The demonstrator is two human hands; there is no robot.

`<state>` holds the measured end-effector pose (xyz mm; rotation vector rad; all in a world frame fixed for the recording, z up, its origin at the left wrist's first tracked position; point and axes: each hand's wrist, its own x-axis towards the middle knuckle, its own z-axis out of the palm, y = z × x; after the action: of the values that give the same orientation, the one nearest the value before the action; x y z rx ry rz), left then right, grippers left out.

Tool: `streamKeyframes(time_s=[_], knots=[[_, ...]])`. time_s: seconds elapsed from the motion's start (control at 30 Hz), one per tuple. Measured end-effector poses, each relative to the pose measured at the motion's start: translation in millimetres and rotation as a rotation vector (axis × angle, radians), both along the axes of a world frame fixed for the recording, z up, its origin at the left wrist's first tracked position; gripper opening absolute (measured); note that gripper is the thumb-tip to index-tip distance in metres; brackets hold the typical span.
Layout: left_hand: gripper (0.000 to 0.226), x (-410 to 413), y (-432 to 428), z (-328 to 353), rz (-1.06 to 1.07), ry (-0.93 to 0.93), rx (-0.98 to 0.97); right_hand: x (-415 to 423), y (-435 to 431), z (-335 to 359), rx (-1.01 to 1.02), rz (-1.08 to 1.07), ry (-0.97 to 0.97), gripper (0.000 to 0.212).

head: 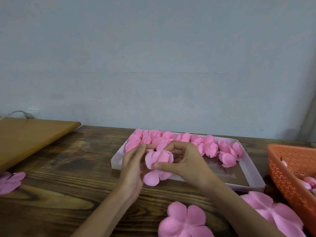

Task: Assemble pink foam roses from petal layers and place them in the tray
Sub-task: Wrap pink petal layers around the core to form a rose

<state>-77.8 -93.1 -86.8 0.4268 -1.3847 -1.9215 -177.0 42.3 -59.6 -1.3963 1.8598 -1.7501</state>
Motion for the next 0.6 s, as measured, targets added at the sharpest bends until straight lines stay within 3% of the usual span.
streamKeyframes(time_s=[0.17,0.33,0.47,0.6], knots=[[0.028,-5.3,3.0,-5.5,-0.014,-0.054,-0.051,14.9,-2.4,-2.7,0.067,-0.055,0.114,0.027],[0.06,-3.8,15.3,-5.4,-0.208,0.096,0.227,23.9,-6.1,-4.9,0.104,-0.143,0.268,0.036],[0.064,-7.0,18.3,-9.6,-0.234,0.162,0.258,24.6,-7.8,-8.5,0.147,-0.214,0.356,0.047],[0.063,-8.1,17.2,-12.4,-0.223,0.137,0.33,28.2,-10.7,-17.0,0.096,-0.287,0.637,0.038]])
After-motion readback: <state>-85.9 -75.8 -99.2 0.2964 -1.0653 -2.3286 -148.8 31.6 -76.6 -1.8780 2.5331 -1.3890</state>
